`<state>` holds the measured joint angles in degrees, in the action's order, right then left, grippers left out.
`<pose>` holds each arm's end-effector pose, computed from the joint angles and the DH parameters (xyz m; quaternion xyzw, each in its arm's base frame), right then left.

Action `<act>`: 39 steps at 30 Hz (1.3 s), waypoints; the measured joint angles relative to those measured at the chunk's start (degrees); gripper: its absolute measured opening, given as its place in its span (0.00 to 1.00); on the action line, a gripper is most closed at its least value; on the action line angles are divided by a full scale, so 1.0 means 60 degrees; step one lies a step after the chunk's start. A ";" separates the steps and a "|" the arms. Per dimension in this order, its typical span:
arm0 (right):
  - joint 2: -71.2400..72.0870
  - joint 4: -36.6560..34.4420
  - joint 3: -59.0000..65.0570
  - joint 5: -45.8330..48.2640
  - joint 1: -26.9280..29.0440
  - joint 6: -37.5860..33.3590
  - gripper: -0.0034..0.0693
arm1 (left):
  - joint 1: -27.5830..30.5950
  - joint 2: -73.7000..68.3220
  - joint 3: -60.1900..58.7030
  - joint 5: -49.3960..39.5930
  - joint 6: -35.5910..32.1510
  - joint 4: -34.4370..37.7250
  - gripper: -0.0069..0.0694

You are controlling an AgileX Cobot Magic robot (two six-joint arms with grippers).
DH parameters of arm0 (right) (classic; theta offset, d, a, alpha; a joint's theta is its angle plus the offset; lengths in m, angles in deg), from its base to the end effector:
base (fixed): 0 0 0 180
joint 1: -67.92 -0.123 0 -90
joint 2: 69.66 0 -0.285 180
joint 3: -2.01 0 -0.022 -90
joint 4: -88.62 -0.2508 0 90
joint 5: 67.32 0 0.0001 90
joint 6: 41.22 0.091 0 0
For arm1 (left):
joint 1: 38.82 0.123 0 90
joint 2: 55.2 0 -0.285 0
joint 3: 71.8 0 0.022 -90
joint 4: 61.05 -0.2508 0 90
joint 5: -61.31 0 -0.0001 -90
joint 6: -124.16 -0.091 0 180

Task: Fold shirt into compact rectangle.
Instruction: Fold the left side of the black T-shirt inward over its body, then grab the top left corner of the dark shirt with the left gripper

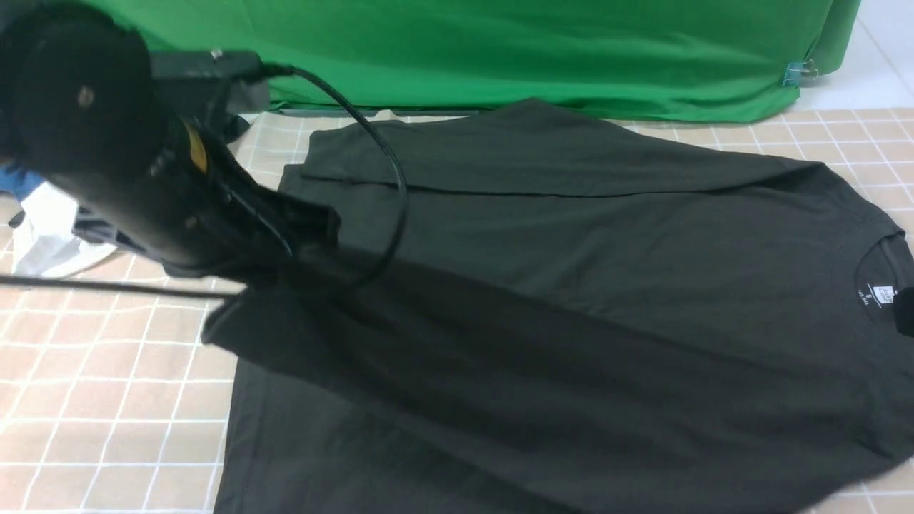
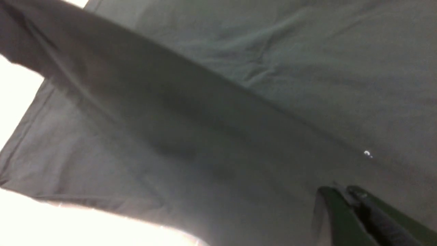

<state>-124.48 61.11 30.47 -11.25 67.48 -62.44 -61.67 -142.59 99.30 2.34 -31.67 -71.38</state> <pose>0.1402 0.0360 0.3465 -0.1162 0.9051 0.1665 0.3735 0.2606 -0.0946 0.3207 0.0176 0.9731 -0.0069 0.2297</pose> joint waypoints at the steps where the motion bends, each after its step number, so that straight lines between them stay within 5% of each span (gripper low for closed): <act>1: 0.0000 0.0000 0.0000 -0.0021 0.0000 0.0000 0.16 | 0.0234 -0.0195 0.0021 0.0206 -0.0099 -0.0027 0.15; 18: 0.0000 -0.0011 0.0000 -0.0036 0.0000 0.0000 0.19 | 0.1150 -0.2247 0.0074 0.2163 -0.0847 -0.0707 0.16; 24: 0.0000 0.0195 0.0000 -0.0082 0.0000 0.0243 0.19 | 0.1150 -0.2364 0.0074 0.2551 -0.0663 -0.1586 0.36; 28: -0.0391 0.1812 -0.0009 -0.0156 0.0000 0.1567 0.15 | 0.1150 -0.2254 0.0081 0.2310 -0.0147 -0.1877 0.48; 32: -0.1670 0.3274 -0.0009 -0.0005 0.0009 0.2560 0.09 | 0.1150 -0.1747 -0.0011 0.1658 -0.0302 -0.0480 0.36; 36: -0.3516 0.3244 -0.0009 -0.0038 0.0009 0.2839 0.10 | 0.0619 -0.0783 -0.1132 0.1682 -0.1086 0.1297 0.14; 39: -0.4544 0.3042 -0.0009 -0.0151 0.0009 0.2926 0.18 | -0.0127 -0.0246 -0.2188 0.1874 -0.1032 0.1783 0.10</act>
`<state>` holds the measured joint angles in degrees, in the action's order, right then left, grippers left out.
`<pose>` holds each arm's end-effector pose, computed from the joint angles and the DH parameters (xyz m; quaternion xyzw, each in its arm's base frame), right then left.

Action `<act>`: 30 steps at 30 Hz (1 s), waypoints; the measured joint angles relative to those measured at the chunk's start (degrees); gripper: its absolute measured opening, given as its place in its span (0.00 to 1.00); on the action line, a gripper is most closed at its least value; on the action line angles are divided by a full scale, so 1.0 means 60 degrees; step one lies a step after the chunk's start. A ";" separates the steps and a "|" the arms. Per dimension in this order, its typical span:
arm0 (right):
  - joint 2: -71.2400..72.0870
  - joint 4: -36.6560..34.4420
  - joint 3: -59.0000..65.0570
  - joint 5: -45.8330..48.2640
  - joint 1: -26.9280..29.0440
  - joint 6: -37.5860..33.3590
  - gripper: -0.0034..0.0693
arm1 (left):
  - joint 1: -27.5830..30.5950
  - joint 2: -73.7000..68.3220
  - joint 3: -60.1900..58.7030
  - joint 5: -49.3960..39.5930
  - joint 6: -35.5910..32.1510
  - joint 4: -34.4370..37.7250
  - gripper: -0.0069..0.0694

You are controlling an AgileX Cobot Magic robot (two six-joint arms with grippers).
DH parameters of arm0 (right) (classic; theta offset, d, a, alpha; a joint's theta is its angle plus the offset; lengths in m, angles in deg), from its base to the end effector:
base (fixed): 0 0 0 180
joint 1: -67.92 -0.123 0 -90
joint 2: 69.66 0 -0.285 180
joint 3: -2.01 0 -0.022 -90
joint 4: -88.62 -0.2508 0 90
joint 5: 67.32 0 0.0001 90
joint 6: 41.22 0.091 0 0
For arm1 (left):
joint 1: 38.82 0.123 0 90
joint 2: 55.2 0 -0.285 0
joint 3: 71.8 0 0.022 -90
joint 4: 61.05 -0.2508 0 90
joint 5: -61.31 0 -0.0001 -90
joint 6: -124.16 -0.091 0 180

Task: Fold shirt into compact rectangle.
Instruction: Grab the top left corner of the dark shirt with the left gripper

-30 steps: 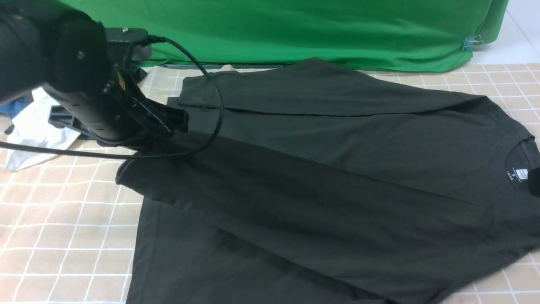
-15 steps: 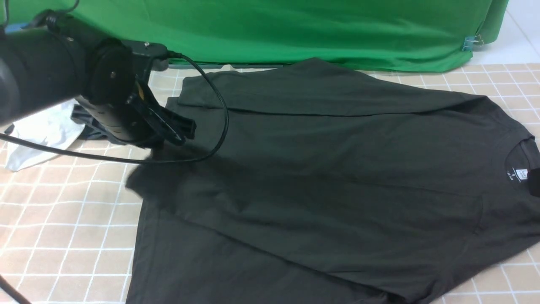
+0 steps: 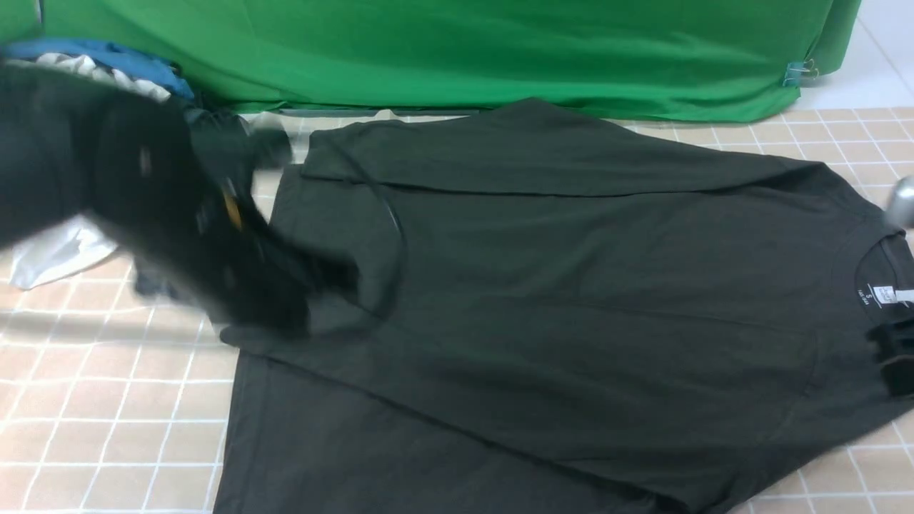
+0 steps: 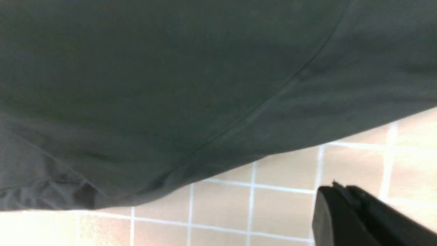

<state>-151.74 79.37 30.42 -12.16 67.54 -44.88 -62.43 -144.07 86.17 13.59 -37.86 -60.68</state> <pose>0.2261 0.0135 0.2508 0.0026 0.9896 0.0678 0.1265 0.2469 -0.1084 0.2543 0.0466 0.9815 -0.0684 0.1724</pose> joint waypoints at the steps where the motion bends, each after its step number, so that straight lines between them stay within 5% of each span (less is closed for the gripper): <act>1: -0.0339 -0.0074 0.0000 -0.0114 0.0000 0.0023 0.25 | -0.0280 0.0136 -0.0393 0.0076 0.0091 0.0097 0.10; 9: -0.2242 -0.0190 0.0000 -0.1468 -0.0632 0.0078 0.84 | -0.1555 0.0246 -0.2186 0.0281 0.0929 0.0281 0.10; 18: -0.3624 0.1060 0.0000 -0.2011 -0.1237 0.1263 0.85 | -0.1601 0.0246 -0.2316 0.0282 0.0996 0.0293 0.11; 22: -0.3696 0.1281 -0.0029 -0.2045 -0.1248 0.1555 0.74 | -0.1601 0.0246 -0.2316 0.0333 0.1010 0.0293 0.11; 23: -0.3726 0.1289 -0.0031 -0.2169 -0.1255 0.1584 0.58 | -0.1601 0.0246 -0.2316 0.0439 0.1036 0.0293 0.11; 25: -0.3752 0.1279 -0.0049 -0.2232 -0.1268 0.1570 0.44 | -0.1601 0.0246 -0.2316 0.0534 0.1045 0.0293 0.11; 26: -0.3818 0.1228 -0.0107 -0.2232 -0.1277 0.1382 0.26 | -0.1601 0.0246 -0.2316 0.0599 0.1056 0.0293 0.11; 30: -0.3879 0.1208 -0.0166 -0.2152 -0.1287 0.0969 0.12 | -0.1601 0.0246 -0.2316 0.0612 0.1056 0.0293 0.11</act>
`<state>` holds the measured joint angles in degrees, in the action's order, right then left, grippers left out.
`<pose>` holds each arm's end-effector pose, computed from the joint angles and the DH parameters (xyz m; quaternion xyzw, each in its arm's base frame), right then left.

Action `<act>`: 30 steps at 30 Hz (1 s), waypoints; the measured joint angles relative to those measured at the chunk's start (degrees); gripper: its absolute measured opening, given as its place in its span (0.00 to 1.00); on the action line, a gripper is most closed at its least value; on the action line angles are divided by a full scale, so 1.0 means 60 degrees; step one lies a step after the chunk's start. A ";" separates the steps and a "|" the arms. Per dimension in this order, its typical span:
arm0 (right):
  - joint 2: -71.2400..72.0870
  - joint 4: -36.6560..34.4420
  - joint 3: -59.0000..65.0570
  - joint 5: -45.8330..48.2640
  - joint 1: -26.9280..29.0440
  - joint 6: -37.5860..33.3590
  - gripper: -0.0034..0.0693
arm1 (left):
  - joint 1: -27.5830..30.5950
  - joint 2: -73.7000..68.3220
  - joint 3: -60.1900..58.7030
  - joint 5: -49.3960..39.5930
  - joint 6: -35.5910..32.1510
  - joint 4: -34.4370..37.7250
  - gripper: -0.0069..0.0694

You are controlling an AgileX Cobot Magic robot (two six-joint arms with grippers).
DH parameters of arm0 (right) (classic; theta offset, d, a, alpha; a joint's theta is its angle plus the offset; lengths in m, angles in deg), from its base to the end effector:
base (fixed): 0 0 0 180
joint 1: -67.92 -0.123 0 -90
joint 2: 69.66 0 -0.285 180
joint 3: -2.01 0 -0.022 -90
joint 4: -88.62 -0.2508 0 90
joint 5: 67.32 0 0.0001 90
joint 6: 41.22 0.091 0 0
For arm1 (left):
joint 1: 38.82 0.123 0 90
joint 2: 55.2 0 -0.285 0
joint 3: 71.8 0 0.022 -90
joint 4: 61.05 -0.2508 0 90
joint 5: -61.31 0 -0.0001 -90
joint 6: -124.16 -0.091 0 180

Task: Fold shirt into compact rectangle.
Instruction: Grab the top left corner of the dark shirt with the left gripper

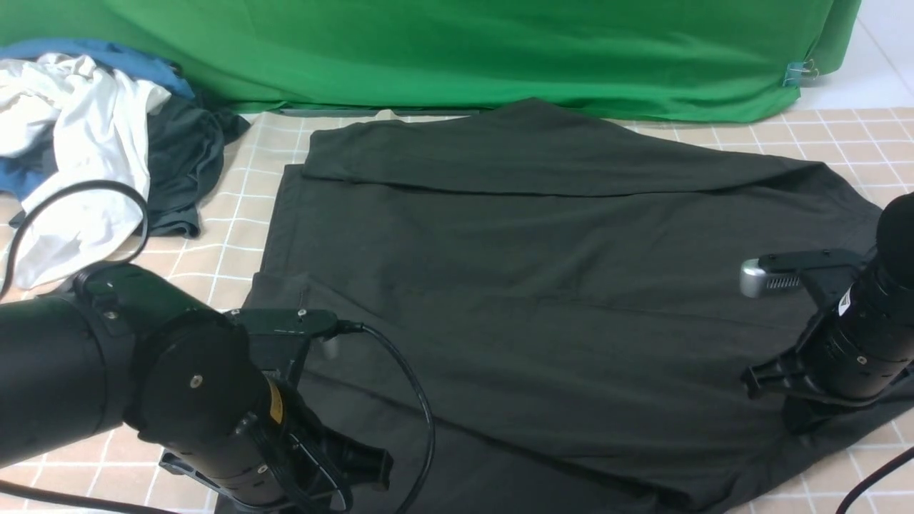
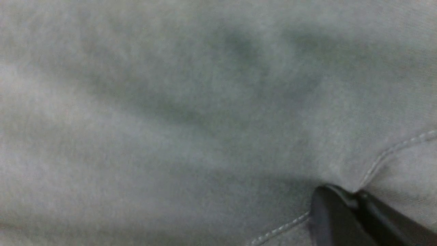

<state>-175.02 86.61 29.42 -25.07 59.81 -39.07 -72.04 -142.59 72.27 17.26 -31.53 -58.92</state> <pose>0.2792 0.0420 0.1530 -0.0395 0.9982 0.0162 0.0422 0.1899 -0.1272 0.1995 0.0654 0.9917 -0.0655 0.0895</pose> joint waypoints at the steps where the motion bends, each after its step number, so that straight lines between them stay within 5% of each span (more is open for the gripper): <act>1: 0.0009 0.0000 -0.0010 0.0041 0.0000 -0.0073 0.11 | 0.0000 0.0000 0.0000 0.0000 0.0000 0.0000 0.11; 24: 0.2000 0.1055 0.1618 0.1373 0.0017 -0.0035 0.12 | 0.0000 0.0000 0.0000 -0.0286 -0.0097 -0.0035 0.11; 27: 0.2000 0.1103 0.1674 0.1285 0.0017 0.0123 0.16 | 0.0000 0.0000 0.0000 -0.0286 -0.0097 -0.0043 0.11; 30: 0.2000 0.1287 0.1699 0.1408 0.0017 0.0227 0.36 | 0.0000 0.0000 0.0033 -0.0406 -0.0097 -0.0158 0.11</act>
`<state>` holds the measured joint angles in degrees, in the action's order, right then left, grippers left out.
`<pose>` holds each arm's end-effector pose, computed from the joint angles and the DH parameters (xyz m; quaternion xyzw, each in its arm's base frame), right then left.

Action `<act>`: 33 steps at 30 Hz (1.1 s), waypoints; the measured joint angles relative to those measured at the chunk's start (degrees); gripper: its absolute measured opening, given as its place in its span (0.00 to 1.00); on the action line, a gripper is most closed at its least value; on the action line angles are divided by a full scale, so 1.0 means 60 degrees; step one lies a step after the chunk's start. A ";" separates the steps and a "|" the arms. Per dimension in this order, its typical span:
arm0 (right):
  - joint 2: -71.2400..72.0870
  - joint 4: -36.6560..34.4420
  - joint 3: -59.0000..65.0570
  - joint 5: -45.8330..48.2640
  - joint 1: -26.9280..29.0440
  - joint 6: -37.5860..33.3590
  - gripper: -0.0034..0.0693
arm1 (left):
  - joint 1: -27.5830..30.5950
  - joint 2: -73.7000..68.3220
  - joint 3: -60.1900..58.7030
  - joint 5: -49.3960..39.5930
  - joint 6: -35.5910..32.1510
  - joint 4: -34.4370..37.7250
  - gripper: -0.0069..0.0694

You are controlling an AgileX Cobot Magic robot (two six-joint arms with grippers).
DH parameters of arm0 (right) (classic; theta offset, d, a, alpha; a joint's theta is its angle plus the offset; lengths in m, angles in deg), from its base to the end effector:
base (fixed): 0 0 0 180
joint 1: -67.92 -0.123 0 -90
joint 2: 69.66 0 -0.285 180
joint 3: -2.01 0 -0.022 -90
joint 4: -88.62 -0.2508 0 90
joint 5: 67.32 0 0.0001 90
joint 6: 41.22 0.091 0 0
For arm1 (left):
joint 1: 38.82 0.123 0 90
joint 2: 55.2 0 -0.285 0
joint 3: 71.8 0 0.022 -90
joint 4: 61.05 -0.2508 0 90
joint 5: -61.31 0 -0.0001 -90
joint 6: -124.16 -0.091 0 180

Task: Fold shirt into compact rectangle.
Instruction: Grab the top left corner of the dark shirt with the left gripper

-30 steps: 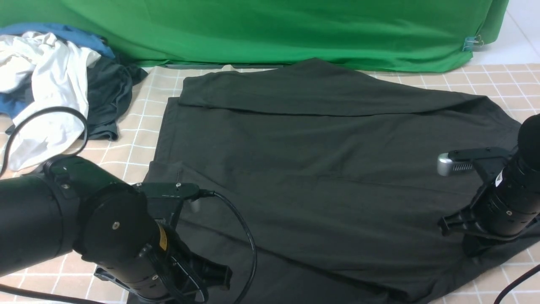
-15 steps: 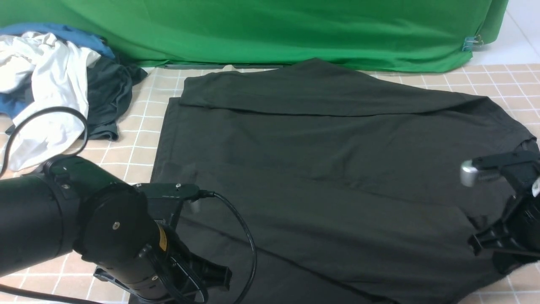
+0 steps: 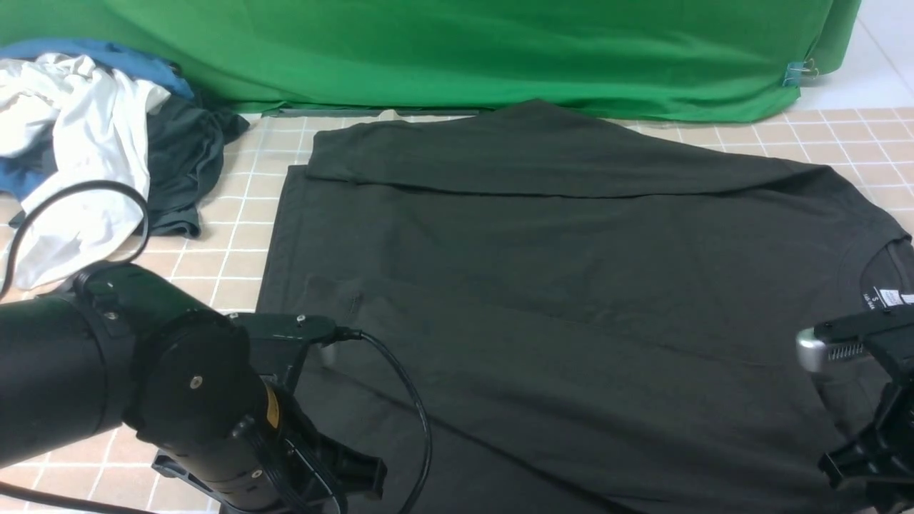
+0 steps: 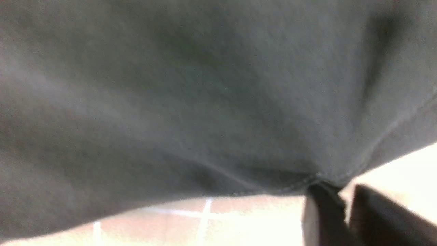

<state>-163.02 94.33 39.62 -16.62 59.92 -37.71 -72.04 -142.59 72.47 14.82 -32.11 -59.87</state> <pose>0.2168 0.0234 0.1690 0.0712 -0.9966 0.0393 0.0107 0.1878 -0.1246 0.1996 0.0760 0.9930 -0.0503 0.0757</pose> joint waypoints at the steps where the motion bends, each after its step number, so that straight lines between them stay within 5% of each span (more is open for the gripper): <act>1: 0.0000 0.0083 -0.0023 0.0040 0.0000 0.0000 0.43 | 0.0000 0.0000 0.0061 -0.0102 0.0010 -0.0040 0.11; 5: 0.0053 0.0857 -0.0425 0.0171 0.0000 0.0400 0.56 | 0.0000 0.0000 0.0410 -0.0541 0.0039 -0.0092 0.11; 10: 0.0704 0.1883 -0.1109 -0.0212 0.0796 0.1496 0.40 | 0.0000 0.0000 0.0520 -0.0794 0.0161 -0.0016 0.11; 17: 0.0828 -0.1166 -0.1433 -0.0037 0.3381 -0.0674 0.31 | 0.0000 0.0168 -0.0368 -0.0960 0.0303 0.0558 0.11; 21: 0.0828 -0.1763 -0.1433 -0.0032 0.4062 -0.1184 0.33 | 0.0000 0.0411 -0.0510 -0.1400 0.0725 0.0572 0.11; 29: 0.0411 -0.1853 -0.1346 -0.1118 0.4144 -0.1147 0.71 | 0.0000 0.0771 -0.0697 -0.2176 0.1168 0.0158 0.11; 33: -0.0478 -0.1774 -0.1338 -0.1418 0.4144 -0.0749 0.82 | 0.0000 0.0882 -0.0857 -0.1552 0.1186 0.0446 0.11</act>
<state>-165.88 83.69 31.59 -25.13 84.78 -42.20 -72.04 -137.30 67.33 5.51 -24.99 -57.19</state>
